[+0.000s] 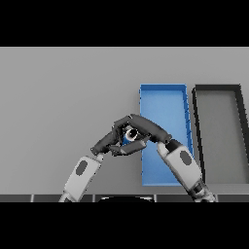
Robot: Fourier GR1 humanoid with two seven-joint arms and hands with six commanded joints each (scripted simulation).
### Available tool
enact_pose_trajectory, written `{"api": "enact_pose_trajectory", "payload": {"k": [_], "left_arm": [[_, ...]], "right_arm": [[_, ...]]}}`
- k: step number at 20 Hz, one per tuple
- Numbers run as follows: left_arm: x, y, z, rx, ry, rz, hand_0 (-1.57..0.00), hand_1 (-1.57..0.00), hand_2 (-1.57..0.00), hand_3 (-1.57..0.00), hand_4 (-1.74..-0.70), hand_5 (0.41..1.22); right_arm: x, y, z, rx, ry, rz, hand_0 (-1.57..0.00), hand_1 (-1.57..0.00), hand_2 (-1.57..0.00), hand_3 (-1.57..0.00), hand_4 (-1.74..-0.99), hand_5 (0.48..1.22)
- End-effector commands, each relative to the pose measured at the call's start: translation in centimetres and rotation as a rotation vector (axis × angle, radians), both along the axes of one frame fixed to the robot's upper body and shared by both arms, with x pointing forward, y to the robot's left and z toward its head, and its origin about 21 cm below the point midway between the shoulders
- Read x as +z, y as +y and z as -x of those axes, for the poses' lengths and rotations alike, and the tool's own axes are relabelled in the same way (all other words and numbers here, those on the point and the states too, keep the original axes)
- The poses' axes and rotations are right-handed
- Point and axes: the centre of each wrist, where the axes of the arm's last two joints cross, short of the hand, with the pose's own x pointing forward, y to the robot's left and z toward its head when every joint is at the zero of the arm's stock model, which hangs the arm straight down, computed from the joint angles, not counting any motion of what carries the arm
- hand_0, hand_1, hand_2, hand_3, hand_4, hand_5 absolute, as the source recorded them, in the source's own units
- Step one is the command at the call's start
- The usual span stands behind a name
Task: Pick up the blue pipe and place it into the blue bin.
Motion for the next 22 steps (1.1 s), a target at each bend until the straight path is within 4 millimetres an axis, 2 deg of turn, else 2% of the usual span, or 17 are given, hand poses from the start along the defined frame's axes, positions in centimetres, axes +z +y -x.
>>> {"api": "enact_pose_trajectory", "payload": {"k": [1,3,6,9,14,15,16,17,19,22], "left_arm": [[-0.1,-0.2,0.0,-0.007,0.005,0.034,-1.57,-1.57,-1.57,-1.52,-1.68,1.221],[0.1,-0.3,-0.1,-0.017,0.011,0.073,-1.57,-1.57,-1.57,-1.5,-1.7,1.221],[0.6,-0.2,-0.3,-0.027,0.02,0.058,-1.57,-1.57,-1.57,-1.44,-1.72,1.221],[0.6,-0.3,-0.3,-0.024,0.012,0.052,-1.57,-1.57,-1.57,-1.43,-1.73,1.221],[0.6,0.1,-0.3,0.02,-0.053,0.037,-1.57,-1.57,-1.57,-1.45,-1.72,1.221],[0.6,0.5,-0.4,0.032,-0.08,0.024,-1.46,-1.34,-1.29,-1.17,-1.6,1.221],[0.7,0.8,-0.4,0.004,-0.073,0.014,-1.17,-1.07,-1.03,-0.93,-1.47,1.221],[0.6,0.8,-0.3,-0.025,-0.07,0.0,-0.94,-0.86,-0.83,-0.75,-1.37,1.221],[0.4,0.6,-0.7,-0.066,-0.08,-0.03,-0.6,-0.55,-0.53,-0.48,-1.21,1.221],[0.3,1.0,-0.5,-0.038,-0.067,-0.063,-0.31,-0.28,-0.27,-0.24,-1.05,0.938]], "right_arm": [[0.0,0.1,0.0,0.001,0.012,-0.022,-1.22,-1.22,-1.23,-1.02,-1.581,0.65],[-0.3,0.2,0.2,0.017,0.009,-0.055,-1.34,-1.34,-1.35,-1.19,-1.628,0.856],[-0.3,0.4,-0.1,0.022,-0.024,-0.055,-1.45,-1.45,-1.46,-1.36,-1.68,1.034],[-0.8,0.3,0.5,0.036,-0.048,-0.083,-1.51,-1.51,-1.51,-1.46,-1.71,1.125],[-0.7,0.7,0.5,0.0,-0.05,-0.109,-1.55,-1.55,-1.55,-1.54,-1.731,1.19],[-0.4,0.9,0.6,-0.011,-0.05,-0.103,-1.56,-1.56,-1.56,-1.54,-1.733,1.196],[-0.6,0.8,0.7,-0.015,-0.055,-0.116,-1.56,-1.56,-1.56,-1.55,-1.734,1.201],[-0.4,1.1,0.9,-0.02,-0.043,-0.104,-1.56,-1.56,-1.56,-1.55,-1.736,1.205],[-0.3,0.9,1.0,-0.035,-0.021,-0.099,-1.56,-1.56,-1.56,-1.56,-1.738,1.211],[0.1,1.3,1.5,-0.036,-0.029,-0.088,-1.57,-1.57,-1.57,-1.56,-1.739,1.216]]}}
